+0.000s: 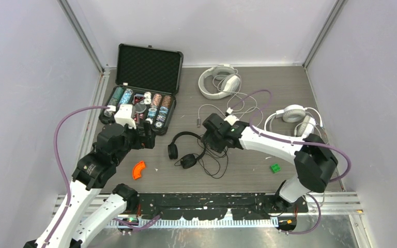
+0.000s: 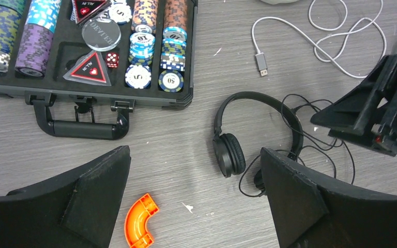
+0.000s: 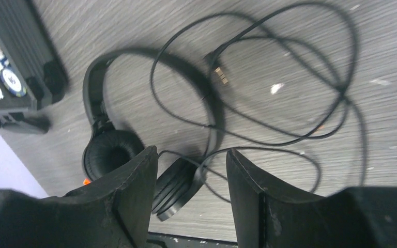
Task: Wrap the headphones
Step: Pick up the headphones from the center of the board.
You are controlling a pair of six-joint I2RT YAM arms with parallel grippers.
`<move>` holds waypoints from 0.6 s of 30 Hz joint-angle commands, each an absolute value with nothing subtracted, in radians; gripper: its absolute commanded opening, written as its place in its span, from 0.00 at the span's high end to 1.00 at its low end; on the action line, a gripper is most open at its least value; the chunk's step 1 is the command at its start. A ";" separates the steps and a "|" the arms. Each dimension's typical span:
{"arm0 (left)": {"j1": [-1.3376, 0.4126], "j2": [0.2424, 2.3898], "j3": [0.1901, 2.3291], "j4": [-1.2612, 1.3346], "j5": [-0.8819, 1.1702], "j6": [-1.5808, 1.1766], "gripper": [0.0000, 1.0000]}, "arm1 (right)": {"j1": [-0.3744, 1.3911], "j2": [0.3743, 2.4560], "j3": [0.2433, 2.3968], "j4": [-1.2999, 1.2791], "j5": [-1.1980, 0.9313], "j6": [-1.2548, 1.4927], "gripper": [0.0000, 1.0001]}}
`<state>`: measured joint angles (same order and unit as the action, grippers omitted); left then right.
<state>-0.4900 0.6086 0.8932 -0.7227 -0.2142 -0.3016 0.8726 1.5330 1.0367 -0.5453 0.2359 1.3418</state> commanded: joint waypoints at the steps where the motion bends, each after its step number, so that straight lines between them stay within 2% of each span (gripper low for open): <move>1: -0.492 0.598 0.899 -0.696 -0.248 -0.284 0.02 | 0.924 1.588 1.104 -0.493 0.222 1.500 0.44; 5: -0.492 0.584 0.896 -0.694 -0.262 -0.284 0.02 | 0.947 1.641 1.138 -0.534 0.162 1.625 0.37; 9: -0.492 0.574 0.894 -0.696 -0.273 -0.284 0.02 | 0.981 1.658 1.193 -0.625 0.189 1.709 0.30; 18: -0.492 0.566 0.894 -0.695 -0.280 -0.284 0.03 | 1.015 1.721 1.278 -0.744 0.180 1.816 0.29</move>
